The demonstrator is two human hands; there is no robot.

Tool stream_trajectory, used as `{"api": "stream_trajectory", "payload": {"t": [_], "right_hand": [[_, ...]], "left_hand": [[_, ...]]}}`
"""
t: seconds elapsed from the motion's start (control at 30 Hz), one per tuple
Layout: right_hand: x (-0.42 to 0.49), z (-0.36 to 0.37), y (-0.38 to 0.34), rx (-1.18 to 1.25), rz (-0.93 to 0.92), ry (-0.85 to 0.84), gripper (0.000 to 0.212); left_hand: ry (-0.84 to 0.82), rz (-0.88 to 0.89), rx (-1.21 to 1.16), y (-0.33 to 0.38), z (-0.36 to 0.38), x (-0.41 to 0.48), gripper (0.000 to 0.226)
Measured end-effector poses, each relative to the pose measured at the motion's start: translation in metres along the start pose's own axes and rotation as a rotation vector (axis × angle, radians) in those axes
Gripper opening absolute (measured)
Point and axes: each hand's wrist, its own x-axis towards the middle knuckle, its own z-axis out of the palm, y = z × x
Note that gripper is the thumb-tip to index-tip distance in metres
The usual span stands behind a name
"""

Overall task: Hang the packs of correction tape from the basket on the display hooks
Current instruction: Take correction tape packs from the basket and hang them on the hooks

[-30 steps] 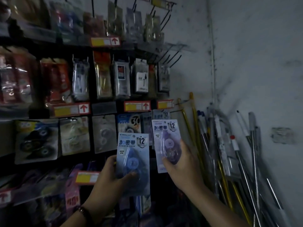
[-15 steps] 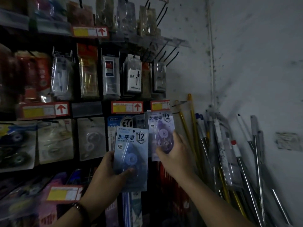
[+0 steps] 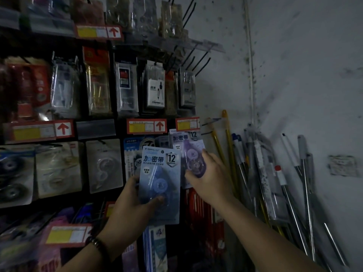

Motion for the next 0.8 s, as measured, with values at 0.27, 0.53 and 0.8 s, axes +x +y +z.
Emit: {"api": "stream_trajectory", "payload": {"t": [0.27,0.53,0.8], "right_hand": [[0.002,0.002,0.007,0.036,0.025,-0.152,0.066],[-0.028,-0.016,-0.009,0.39,0.059,-0.095,0.052],[-0.03,-0.017,0.005,0.593,0.111,-0.153,0.056]], "left_hand": [[0.004,-0.004,-0.004,0.007,0.006,0.0,0.046],[-0.074,0.122,-0.024,0.008,0.024,0.006,0.078],[-0.027,0.237,0.099,-0.003,0.066,0.025,0.095]]}}
